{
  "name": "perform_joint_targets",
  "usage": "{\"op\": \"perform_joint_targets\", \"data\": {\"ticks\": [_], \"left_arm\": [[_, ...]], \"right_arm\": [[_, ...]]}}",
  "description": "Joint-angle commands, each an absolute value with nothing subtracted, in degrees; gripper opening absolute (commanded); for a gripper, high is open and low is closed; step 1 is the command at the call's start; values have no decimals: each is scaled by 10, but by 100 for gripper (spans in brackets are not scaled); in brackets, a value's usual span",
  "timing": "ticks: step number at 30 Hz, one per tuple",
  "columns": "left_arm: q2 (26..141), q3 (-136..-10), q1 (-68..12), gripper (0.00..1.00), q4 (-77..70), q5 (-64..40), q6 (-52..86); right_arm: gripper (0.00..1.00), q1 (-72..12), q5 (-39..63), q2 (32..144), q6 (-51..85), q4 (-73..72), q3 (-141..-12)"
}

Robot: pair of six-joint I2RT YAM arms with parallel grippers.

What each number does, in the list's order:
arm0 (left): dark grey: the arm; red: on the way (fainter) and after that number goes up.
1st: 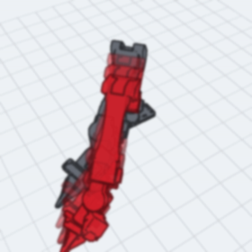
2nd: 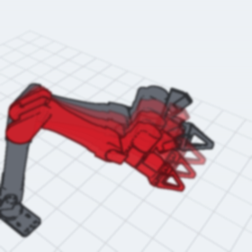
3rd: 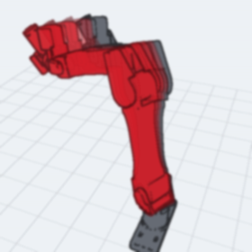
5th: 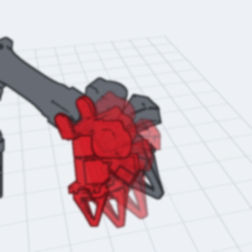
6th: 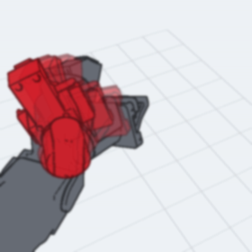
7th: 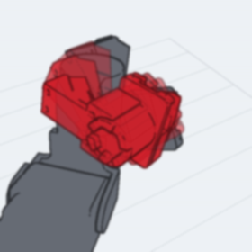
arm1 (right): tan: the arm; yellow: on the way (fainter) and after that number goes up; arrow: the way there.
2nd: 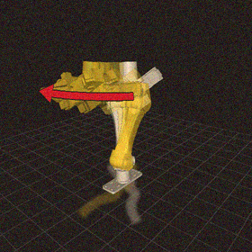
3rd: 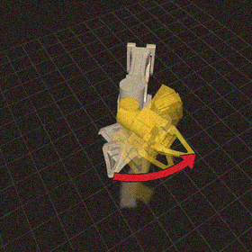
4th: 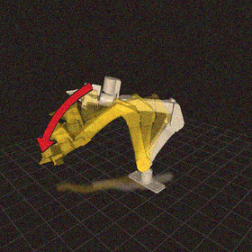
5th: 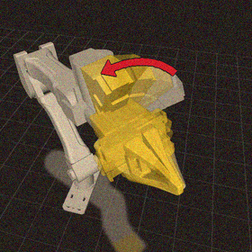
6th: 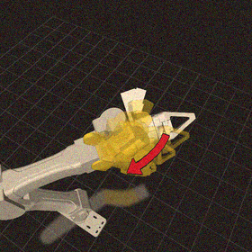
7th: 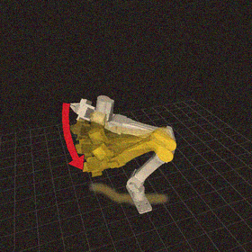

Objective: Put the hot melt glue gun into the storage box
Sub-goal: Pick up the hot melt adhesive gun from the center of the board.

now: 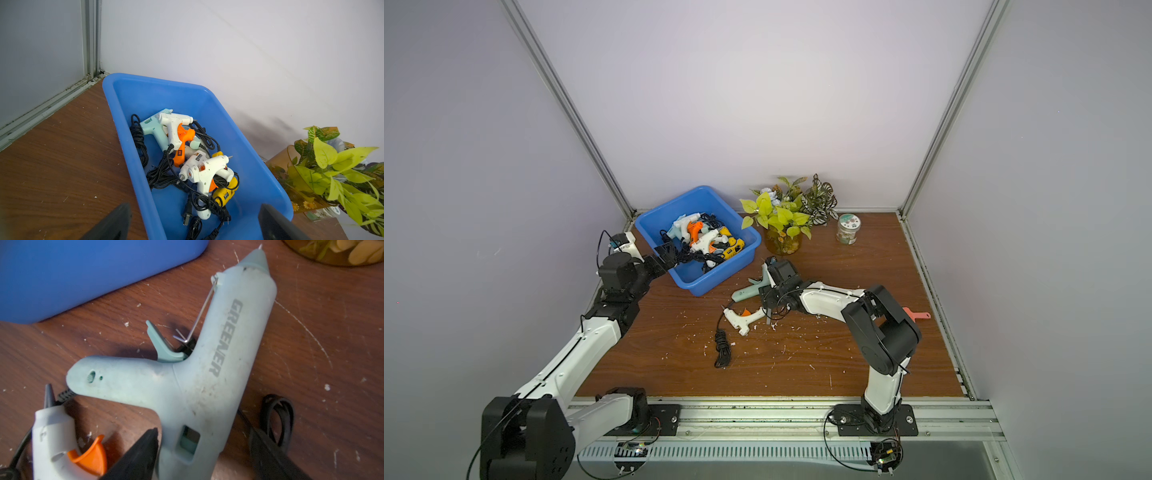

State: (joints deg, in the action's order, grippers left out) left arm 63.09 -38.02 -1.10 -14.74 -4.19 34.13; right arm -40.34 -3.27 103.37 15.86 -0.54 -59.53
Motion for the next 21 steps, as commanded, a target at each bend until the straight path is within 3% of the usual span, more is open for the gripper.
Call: {"op": "perform_joint_targets", "data": {"ticks": [1, 11, 14, 15, 17, 21], "left_arm": [[633, -375, -5, 100, -170, -60, 350], [631, -367, -5, 100, -189, -85, 353], [630, -367, -5, 100, -190, -91, 349], [630, -368, -5, 100, -190, -94, 347], [629, -369, -5, 100, -190, -101, 343], [628, -371, -5, 100, -196, -120, 335]], "right_arm": [[74, -412, -60, 1045, 144, 8, -618], [65, -424, -87, 1086, 151, 12, -643], [53, -426, -99, 1082, 161, 5, -635], [42, -426, -105, 1074, 166, 1, -629], [31, -427, -121, 1057, 173, -8, -615], [21, -427, -147, 1001, 173, -39, -575]]}}
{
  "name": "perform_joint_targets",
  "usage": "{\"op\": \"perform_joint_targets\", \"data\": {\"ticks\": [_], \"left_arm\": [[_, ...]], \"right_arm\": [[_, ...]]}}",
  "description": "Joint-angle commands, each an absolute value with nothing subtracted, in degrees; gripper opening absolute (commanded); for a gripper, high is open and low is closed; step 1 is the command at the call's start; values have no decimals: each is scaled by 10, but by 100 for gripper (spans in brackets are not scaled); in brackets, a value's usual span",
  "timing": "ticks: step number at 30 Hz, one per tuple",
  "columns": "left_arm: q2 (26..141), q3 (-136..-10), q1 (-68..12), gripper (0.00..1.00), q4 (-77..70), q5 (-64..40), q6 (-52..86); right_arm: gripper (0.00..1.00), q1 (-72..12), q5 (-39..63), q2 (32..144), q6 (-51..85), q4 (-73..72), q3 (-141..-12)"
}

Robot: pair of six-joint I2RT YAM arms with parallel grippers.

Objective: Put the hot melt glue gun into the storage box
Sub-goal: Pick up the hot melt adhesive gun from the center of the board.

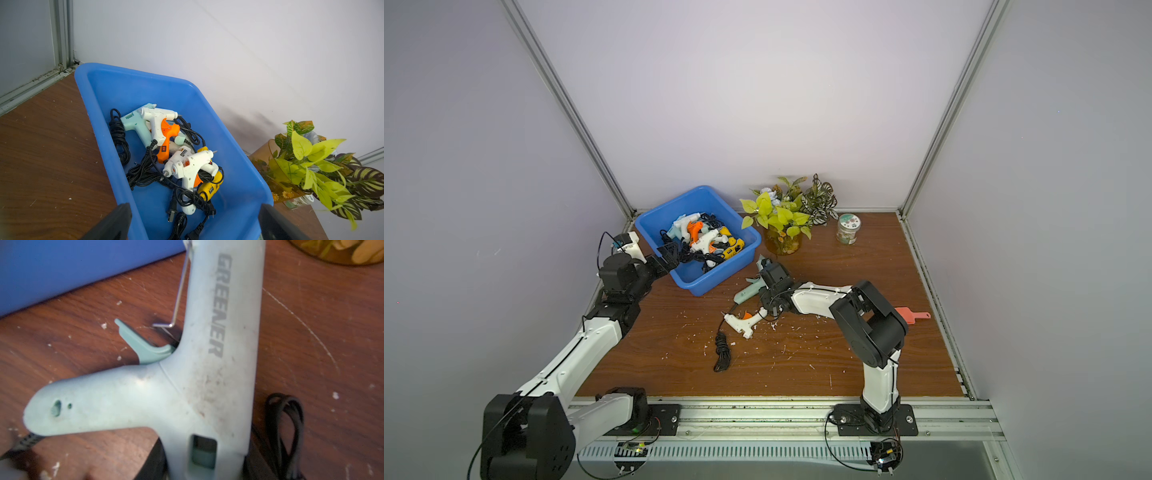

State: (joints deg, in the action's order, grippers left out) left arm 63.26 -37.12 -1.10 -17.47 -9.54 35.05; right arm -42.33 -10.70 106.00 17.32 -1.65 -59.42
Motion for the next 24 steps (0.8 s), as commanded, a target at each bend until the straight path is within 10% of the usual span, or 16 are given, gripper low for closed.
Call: {"op": "perform_joint_targets", "data": {"ticks": [1, 24], "left_arm": [[628, -371, -6, 100, -200, -126, 334], [699, -439, -110, 100, -268, -341, 233]], "right_arm": [[18, -427, -152, 988, 172, -47, -565], [8, -426, -139, 713, 169, -188, -472]]}}
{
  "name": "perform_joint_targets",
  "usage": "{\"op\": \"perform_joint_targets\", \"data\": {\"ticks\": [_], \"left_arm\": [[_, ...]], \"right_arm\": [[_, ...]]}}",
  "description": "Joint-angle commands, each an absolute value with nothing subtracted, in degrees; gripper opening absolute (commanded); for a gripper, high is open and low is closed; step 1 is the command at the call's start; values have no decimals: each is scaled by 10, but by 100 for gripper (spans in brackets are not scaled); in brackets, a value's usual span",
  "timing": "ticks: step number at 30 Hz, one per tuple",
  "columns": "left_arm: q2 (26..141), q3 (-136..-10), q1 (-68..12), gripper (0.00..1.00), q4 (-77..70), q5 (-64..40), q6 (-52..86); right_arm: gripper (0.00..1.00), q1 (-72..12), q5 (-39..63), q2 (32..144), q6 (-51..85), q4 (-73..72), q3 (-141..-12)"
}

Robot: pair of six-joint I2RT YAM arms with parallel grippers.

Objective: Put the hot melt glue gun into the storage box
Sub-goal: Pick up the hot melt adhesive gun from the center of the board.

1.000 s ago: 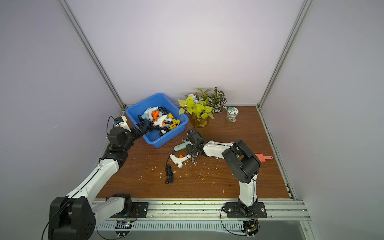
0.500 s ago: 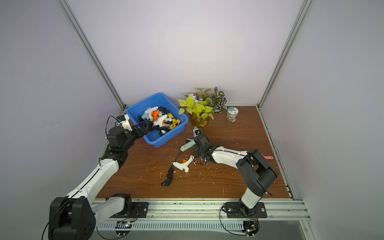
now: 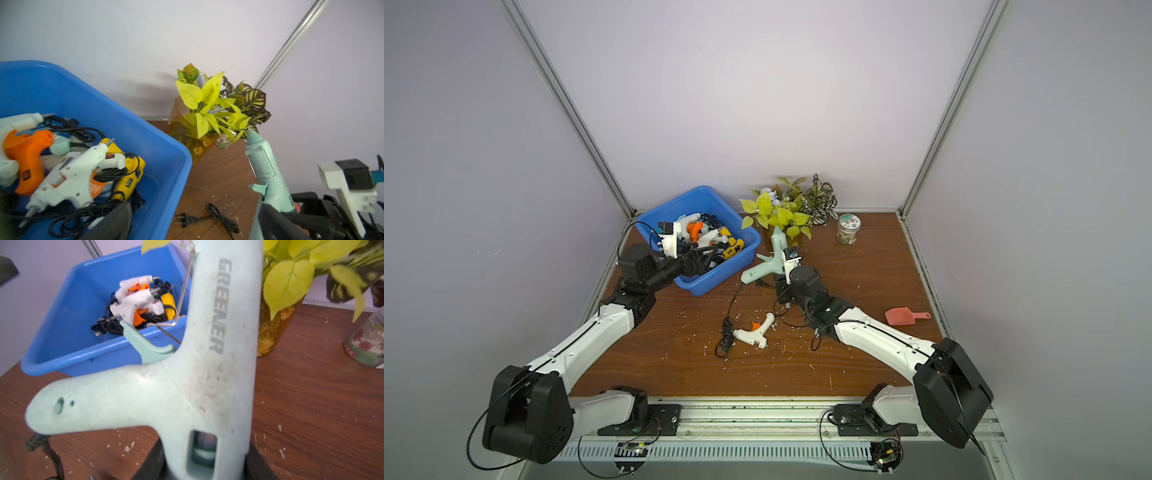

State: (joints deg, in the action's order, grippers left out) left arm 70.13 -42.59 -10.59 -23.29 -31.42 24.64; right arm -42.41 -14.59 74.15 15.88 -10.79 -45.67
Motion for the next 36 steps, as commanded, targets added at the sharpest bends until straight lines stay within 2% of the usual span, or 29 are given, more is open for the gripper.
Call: {"op": "perform_joint_targets", "data": {"ticks": [1, 11, 15, 18, 28, 31, 36], "left_arm": [[697, -439, -111, 100, -270, -337, 235], [655, -464, -111, 100, -226, -368, 243], [676, -505, -110, 100, -142, -433, 227], [688, -512, -115, 100, -132, -469, 222], [738, -543, -166, 99, -98, -479, 178], [765, -561, -185, 93, -83, -482, 170], [797, -582, -206, 76, -67, -483, 169]], "right_arm": [[8, -427, -139, 712, 169, -192, -473], [9, -427, -88, 736, 141, -207, -528], [9, -427, -75, 753, 126, -221, -540], [9, -427, -64, 770, 121, -223, -558], [9, -426, -42, 781, 125, -247, -567], [9, -426, -46, 781, 123, -249, -569], [10, -426, -48, 781, 117, -254, -574]]}}
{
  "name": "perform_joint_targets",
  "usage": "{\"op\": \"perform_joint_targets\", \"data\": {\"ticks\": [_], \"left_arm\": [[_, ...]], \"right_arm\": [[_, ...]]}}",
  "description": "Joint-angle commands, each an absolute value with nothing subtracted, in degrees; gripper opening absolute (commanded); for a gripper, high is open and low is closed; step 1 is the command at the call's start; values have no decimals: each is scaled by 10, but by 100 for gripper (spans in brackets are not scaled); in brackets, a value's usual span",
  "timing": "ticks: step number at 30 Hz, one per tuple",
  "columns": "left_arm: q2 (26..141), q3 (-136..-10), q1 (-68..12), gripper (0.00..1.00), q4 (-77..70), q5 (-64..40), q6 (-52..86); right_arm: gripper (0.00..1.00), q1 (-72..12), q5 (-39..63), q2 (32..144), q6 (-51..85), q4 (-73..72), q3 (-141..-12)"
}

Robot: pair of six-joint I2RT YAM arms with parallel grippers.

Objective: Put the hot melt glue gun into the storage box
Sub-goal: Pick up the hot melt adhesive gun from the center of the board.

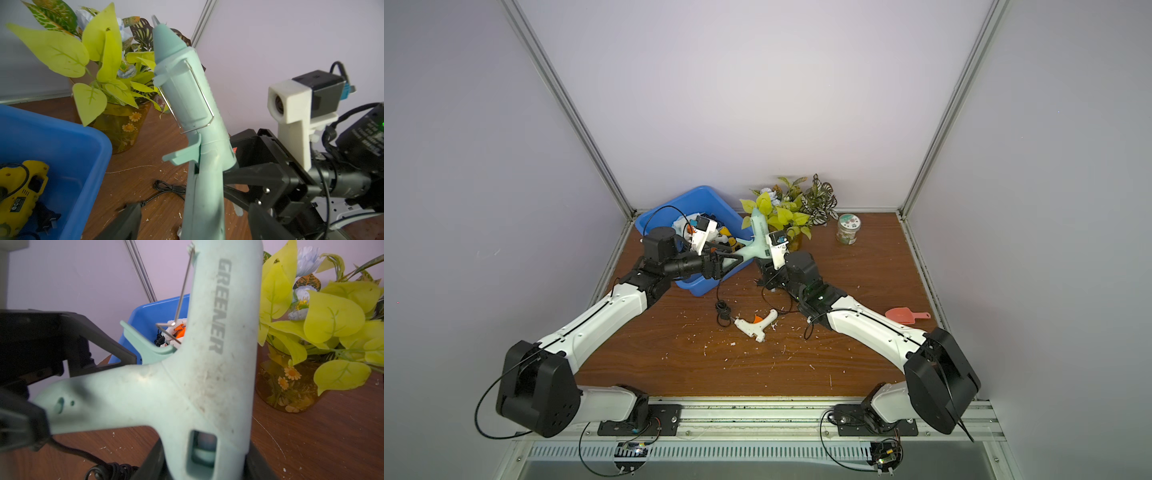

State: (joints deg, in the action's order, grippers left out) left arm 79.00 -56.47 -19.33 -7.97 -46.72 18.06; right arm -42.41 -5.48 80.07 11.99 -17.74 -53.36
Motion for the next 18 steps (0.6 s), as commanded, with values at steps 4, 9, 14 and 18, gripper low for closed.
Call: {"op": "perform_joint_targets", "data": {"ticks": [4, 9, 14, 18], "left_arm": [[796, -578, -211, 61, -87, -487, 183], [788, -565, -211, 31, -124, -480, 206], [785, -560, -211, 0, -148, -471, 226], [768, -557, -210, 0, -165, -445, 237]], "right_arm": [[10, -427, -47, 784, 118, -257, -577], [11, -428, -43, 786, 122, -262, -574], [17, -427, -42, 783, 125, -265, -569], [43, -427, -43, 775, 125, -270, -561]]}}
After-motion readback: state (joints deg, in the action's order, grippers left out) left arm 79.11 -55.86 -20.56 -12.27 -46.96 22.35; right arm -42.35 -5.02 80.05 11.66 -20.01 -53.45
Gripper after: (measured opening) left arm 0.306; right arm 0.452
